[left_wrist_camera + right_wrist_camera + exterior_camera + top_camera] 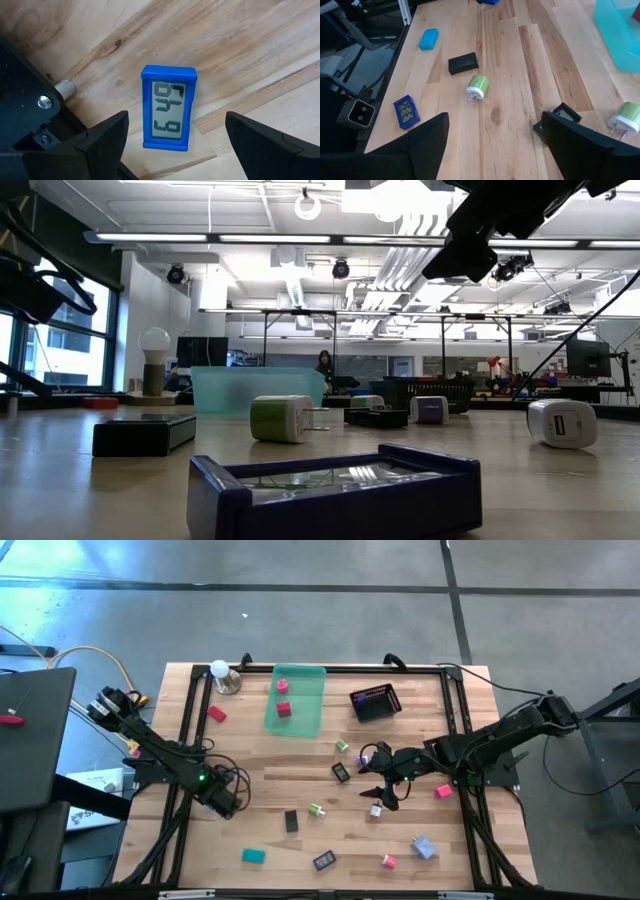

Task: Pick & Place Office items
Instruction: Put the blue digital clock into the black bin

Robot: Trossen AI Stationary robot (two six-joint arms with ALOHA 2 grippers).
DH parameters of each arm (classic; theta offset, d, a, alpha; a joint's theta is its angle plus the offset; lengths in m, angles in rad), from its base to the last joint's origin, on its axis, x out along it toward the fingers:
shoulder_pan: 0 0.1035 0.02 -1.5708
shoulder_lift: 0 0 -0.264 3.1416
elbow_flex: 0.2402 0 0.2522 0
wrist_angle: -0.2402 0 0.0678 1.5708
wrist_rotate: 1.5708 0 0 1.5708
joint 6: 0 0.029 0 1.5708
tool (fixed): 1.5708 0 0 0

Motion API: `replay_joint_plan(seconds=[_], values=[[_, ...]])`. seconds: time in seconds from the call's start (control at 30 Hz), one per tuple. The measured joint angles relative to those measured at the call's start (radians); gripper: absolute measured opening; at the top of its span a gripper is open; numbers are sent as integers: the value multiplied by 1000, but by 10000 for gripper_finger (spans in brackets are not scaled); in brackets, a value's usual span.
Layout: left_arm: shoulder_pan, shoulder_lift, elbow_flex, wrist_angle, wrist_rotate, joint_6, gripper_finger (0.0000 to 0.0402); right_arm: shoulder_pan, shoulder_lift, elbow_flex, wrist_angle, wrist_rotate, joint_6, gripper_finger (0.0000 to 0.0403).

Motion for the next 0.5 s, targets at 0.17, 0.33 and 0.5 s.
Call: replay_joint_plan(seconds=[0.17,0.33,0.5], values=[[-11,0,-6,9,-22,-7,323,0,0,0,0,-1,0,305],[-24,0,-53,86,-32,-7,323,0,0,0,0,-1,0,305],[-30,-3,-106,147,-18,-50,323,0,0,0,0,-1,0,305]])
